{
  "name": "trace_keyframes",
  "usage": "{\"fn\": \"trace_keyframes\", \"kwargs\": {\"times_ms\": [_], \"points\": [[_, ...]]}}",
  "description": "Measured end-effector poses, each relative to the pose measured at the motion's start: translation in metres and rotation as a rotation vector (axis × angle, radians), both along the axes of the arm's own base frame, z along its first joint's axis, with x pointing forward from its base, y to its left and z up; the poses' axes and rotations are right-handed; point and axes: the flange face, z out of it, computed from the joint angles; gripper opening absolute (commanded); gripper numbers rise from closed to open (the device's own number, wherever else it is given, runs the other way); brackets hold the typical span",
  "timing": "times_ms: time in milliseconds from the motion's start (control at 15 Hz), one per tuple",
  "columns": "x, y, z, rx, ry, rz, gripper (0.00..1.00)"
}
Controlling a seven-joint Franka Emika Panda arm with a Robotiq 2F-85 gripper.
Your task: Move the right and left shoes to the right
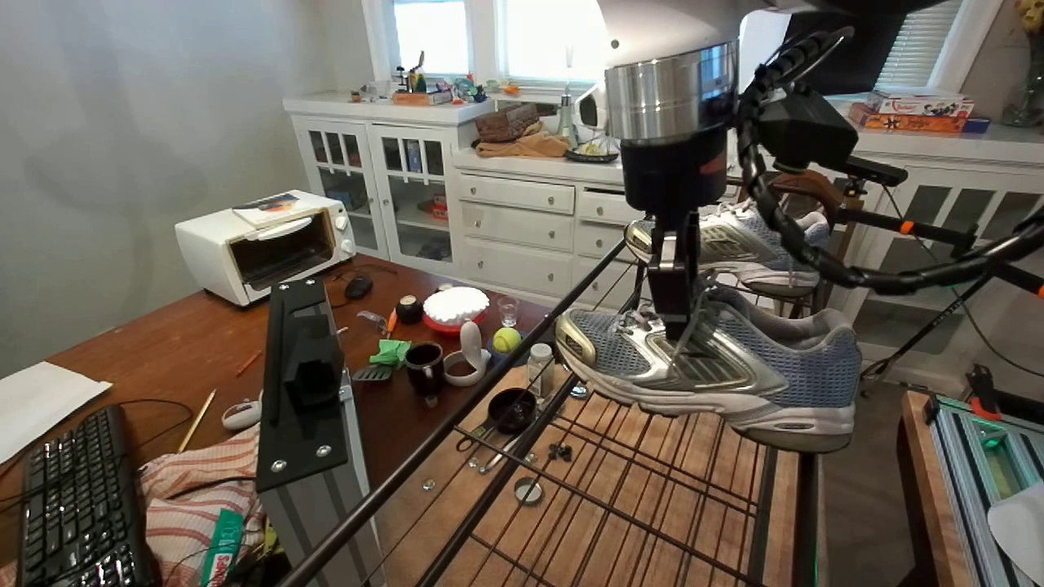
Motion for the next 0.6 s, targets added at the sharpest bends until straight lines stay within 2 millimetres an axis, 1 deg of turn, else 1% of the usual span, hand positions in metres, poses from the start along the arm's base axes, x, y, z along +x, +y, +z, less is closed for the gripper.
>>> {"fn": "trace_keyframes", "kwargs": {"times_ms": [200, 400, 600], "points": [[-0.001, -0.014, 0.011, -0.007, -0.007, -0.022, 0.12], [-0.005, -0.041, 0.029, -0.043, -0.015, -0.051, 0.12], [-0.012, -0.072, 0.051, -0.081, -0.029, -0.067, 0.12]]}}
